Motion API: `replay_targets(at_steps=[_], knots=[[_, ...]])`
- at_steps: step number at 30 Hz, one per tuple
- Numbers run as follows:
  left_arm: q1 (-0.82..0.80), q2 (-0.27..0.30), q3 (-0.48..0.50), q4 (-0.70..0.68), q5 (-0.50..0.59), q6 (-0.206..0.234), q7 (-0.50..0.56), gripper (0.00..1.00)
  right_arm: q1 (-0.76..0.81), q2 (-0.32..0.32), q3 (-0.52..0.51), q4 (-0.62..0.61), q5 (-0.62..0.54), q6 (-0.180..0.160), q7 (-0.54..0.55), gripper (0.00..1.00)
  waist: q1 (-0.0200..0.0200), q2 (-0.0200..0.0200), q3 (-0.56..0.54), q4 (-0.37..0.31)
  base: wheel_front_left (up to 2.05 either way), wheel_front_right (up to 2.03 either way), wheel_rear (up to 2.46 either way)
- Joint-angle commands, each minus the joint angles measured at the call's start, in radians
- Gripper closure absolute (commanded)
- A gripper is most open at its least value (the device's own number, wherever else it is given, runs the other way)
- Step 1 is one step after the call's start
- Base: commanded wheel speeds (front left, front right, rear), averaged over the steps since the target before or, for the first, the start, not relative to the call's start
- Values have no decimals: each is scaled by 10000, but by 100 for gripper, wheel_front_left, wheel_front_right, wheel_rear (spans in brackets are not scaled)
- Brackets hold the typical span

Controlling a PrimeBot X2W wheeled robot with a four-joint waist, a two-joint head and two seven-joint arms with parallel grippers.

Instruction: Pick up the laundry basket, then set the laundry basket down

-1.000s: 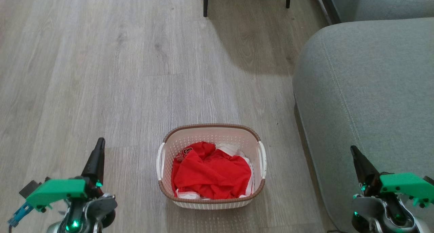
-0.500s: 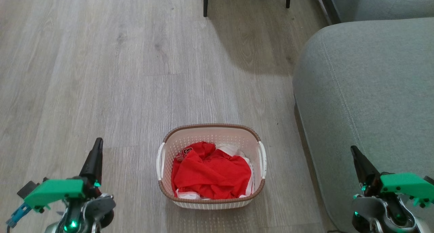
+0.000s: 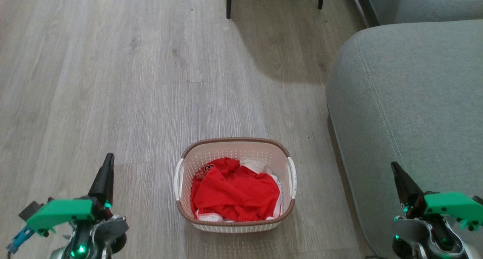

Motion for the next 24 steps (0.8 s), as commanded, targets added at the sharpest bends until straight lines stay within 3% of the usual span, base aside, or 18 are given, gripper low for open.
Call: replay_targets(at_steps=[1, 24], knots=[[-468, 98, 324, -315, 31, -67, 64, 100, -479, -106, 157, -357, -33, 25, 53, 100, 0, 0, 0, 0, 0, 0, 0], [-471, 72, 361, -313, 62, -67, 93, 100, -483, -75, 112, -355, -71, 25, 90, 100, 0, 0, 0, 0, 0, 0, 0]])
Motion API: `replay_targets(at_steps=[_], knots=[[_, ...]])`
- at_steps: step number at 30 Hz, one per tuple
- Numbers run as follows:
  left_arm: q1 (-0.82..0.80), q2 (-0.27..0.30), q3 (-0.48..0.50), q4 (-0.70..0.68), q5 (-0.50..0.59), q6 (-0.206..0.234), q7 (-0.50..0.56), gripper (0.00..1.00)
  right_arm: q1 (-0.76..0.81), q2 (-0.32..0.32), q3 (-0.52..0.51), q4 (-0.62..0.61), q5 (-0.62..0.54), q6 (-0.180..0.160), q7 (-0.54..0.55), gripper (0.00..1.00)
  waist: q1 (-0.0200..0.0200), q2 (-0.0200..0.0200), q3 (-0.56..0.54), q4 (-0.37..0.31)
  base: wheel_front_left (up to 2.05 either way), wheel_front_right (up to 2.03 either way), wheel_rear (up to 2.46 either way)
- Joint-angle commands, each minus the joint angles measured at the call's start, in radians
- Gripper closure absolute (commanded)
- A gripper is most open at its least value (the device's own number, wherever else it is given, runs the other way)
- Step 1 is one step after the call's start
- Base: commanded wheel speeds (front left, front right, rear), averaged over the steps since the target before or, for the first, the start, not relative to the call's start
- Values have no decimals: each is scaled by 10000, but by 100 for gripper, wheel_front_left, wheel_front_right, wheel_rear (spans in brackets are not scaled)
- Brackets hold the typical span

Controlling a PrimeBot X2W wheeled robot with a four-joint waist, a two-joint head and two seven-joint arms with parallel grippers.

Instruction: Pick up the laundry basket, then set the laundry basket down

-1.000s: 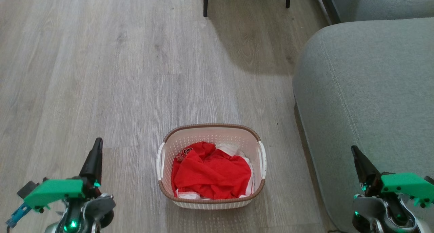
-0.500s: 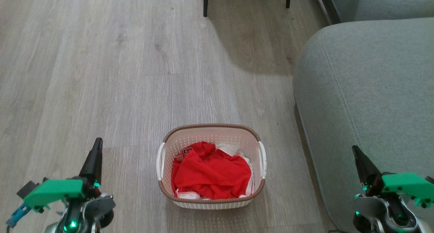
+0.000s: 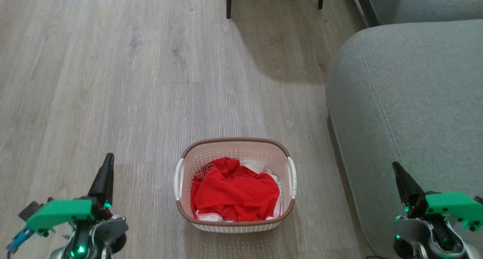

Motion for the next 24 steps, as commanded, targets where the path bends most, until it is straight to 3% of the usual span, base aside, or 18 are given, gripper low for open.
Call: replay_targets(at_steps=[1, 24], knots=[[-471, 83, 331, -313, 50, -67, 52, 100, -483, -79, 185, -355, -30, 25, 78, 100, 0, -1, 0, 0, 0, 0, 0], [-474, 64, 358, -313, 72, -67, 74, 100, -487, -56, 151, -353, -58, 25, 105, 100, 0, -1, 0, 0, 0, 0, 0]])
